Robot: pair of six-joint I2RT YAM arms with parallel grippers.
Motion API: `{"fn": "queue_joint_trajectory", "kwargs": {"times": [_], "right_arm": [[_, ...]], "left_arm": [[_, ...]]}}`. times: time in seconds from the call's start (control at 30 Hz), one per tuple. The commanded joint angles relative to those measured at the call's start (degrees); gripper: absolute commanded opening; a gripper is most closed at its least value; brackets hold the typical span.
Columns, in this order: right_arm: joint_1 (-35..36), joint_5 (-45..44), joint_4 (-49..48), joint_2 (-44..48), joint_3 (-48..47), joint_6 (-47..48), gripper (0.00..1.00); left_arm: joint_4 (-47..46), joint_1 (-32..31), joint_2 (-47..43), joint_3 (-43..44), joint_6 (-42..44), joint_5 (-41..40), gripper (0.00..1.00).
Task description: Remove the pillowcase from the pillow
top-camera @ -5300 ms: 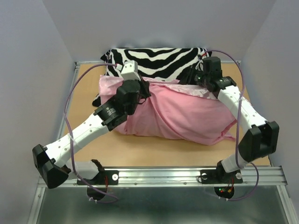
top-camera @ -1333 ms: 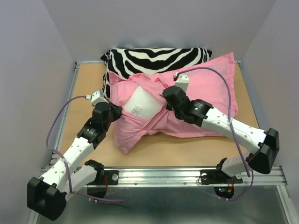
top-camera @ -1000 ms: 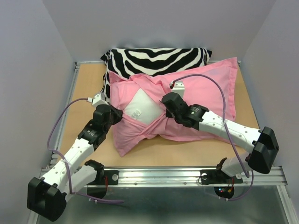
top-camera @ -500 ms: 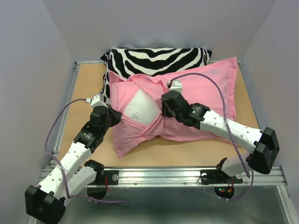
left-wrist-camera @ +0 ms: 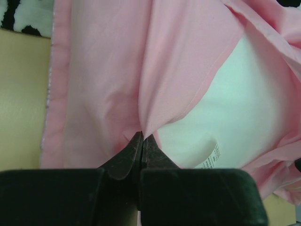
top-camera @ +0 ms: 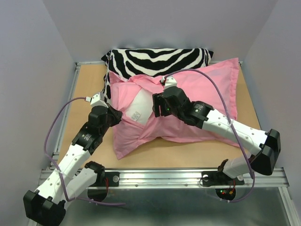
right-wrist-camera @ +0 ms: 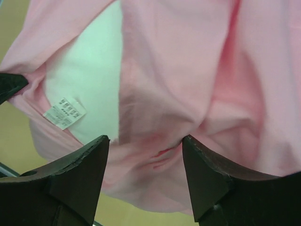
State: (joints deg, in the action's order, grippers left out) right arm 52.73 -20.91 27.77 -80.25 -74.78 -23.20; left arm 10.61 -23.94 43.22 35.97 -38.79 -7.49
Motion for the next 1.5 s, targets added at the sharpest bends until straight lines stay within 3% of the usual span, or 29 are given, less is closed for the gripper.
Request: {"fn": "queue_joint_trajectory", "kwargs": {"times": [0.0, 0.43, 0.63, 0.93, 1.27, 1.37, 1.47], "right_arm": [[3.0, 2.5, -3.1, -3.4, -6.0, 2.8, 0.69], [3.9, 3.0, -2.7, -10.4, -7.3, 0.0, 0.69], [6.9, -3.0, -1.9, -12.2, -13.5, 1.8, 0.70], [12.7, -15.3, 4.8, -22.9, -25.1, 4.0, 0.78], [13.3, -20.3, 7.9, -20.4, -27.3, 2.1, 0.78], [13.3, -25.0, 9.0, -18.3, -24.6, 2.2, 0.69], [13.3, -25.9, 9.8, -18.0, -23.5, 2.2, 0.73]], "left_arm": [[-0.9, 0.2, -1.0, 3.5, 1.9, -0.1, 0.00], [-6.4, 0.2, -1.6, -1.0, -0.9, 2.0, 0.00], [-6.6, 0.2, -1.7, -2.1, -0.9, 2.2, 0.00], [-5.5, 0.2, -3.3, -2.8, -0.8, 1.9, 0.00], [-5.2, 0.2, -2.7, -2.5, -0.6, 1.7, 0.00], [-5.3, 0.2, -3.0, -2.6, -0.7, 1.8, 0.00], [-5.3, 0.2, -3.2, -2.5, -0.8, 1.7, 0.00]]}}
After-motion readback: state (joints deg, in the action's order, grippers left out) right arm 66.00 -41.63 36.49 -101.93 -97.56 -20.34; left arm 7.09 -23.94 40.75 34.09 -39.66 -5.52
